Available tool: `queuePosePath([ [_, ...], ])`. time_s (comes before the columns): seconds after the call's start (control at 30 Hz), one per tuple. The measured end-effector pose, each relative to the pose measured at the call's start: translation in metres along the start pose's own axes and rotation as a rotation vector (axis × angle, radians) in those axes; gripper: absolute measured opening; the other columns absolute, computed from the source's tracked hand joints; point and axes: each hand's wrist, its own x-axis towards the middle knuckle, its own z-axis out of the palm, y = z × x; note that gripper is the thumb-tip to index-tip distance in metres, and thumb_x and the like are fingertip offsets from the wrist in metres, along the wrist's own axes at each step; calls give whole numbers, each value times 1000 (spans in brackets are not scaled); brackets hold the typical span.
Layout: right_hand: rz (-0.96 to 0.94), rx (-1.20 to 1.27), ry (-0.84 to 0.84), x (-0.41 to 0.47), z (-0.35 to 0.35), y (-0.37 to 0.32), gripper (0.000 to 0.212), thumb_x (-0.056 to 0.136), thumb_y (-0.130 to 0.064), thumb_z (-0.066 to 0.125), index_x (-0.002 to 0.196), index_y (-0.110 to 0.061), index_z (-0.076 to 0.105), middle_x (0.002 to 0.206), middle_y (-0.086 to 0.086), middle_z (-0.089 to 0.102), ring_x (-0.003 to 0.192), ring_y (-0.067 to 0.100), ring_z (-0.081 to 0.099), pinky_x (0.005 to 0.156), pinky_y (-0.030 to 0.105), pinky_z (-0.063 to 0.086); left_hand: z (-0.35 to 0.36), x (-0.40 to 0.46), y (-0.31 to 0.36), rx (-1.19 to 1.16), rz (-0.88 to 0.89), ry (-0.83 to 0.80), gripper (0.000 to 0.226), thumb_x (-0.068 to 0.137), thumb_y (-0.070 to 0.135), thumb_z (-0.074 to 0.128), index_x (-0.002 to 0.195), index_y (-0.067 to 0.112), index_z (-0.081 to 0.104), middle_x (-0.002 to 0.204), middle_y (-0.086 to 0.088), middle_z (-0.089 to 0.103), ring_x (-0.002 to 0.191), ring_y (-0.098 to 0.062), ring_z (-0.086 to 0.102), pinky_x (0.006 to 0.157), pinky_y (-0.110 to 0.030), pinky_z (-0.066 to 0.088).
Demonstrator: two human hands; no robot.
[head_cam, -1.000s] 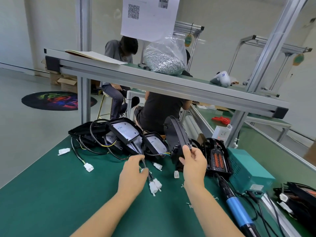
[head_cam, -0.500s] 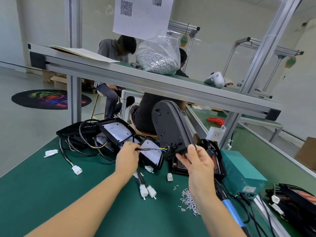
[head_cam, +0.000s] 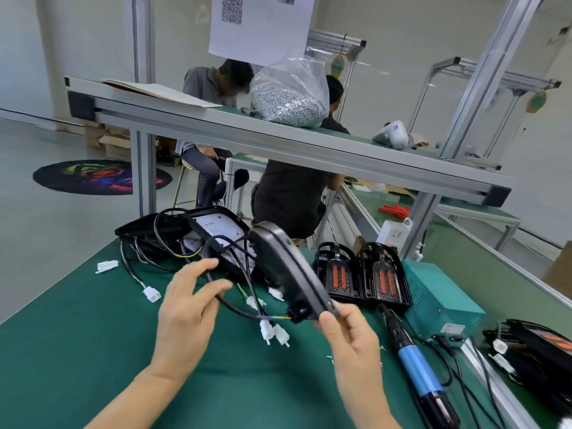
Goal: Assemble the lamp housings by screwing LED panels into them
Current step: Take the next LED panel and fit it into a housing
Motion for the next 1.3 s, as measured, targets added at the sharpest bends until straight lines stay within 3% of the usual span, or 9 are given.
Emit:
queuePosePath([
  [0.2,-245,-345,-237,-38,16,11,17,89,-15,65,105,-22,67,115,-17,67,110,5,63,96,18,46,-31,-43,-31,232,20,-149,34,77,18,42,77,8,75,90,-7,61,88,-20,46,78,-24,31],
  [0.43,-558,-521,-369,-63,18,24,12,85,-2,69,96,0,68,108,2,67,106,11,61,94,19,47,-54,-62,-37,336,33,-328,16,60,0,52,56,10,63,69,1,55,72,-16,39,62,-27,36],
  [0.53,-639,-566,-382,-71,16,28,9,84,-2,70,91,2,69,104,8,69,100,17,63,89,24,52,-55,-67,-37,242,-204,-451,38,57,-19,58,56,18,66,69,6,61,74,-22,54,65,-31,43],
  [0.63,-686,-609,-398,-74,14,27,11,84,-7,70,89,3,70,102,9,70,97,21,66,86,25,54,-54,-61,-41,85,-528,-386,46,65,-19,49,58,23,67,71,8,68,76,-21,61,72,-32,46],
  [0.77,-770,-696,-466,-74,10,20,12,84,-15,73,88,-3,72,102,3,70,95,19,67,82,22,54,-46,-42,-39,62,-701,-228,32,77,-6,54,82,22,68,78,2,62,75,-20,55,67,-32,40],
  [0.9,-843,-800,-520,-69,10,10,17,80,-31,73,85,-14,74,101,-7,71,98,9,66,81,21,52,-24,-11,-45,36,-755,-279,25,89,13,58,114,14,60,109,-1,61,95,-23,56,87,-35,42],
  [1.03,-780,-813,-550,-55,12,-8,42,97,-49,49,88,-17,73,102,-10,70,101,7,64,92,24,44,1,20,-55,38,-788,-417,44,93,21,57,134,10,46,132,-6,54,112,-26,54,90,-32,38],
  [1.2,-441,-750,-325,2,25,-16,15,96,-26,57,96,-16,68,102,-11,66,99,6,57,90,23,41,28,44,-66,51,-819,-513,46,93,19,56,135,6,43,129,-16,56,116,-31,54,95,-37,44],
  [1.3,-203,-879,-271,49,35,-1,18,95,-16,60,110,-11,68,110,-2,65,104,17,56,89,28,42,35,51,-70,74,-814,-548,40,94,20,54,130,6,46,122,-15,59,102,-31,59,91,-37,47],
])
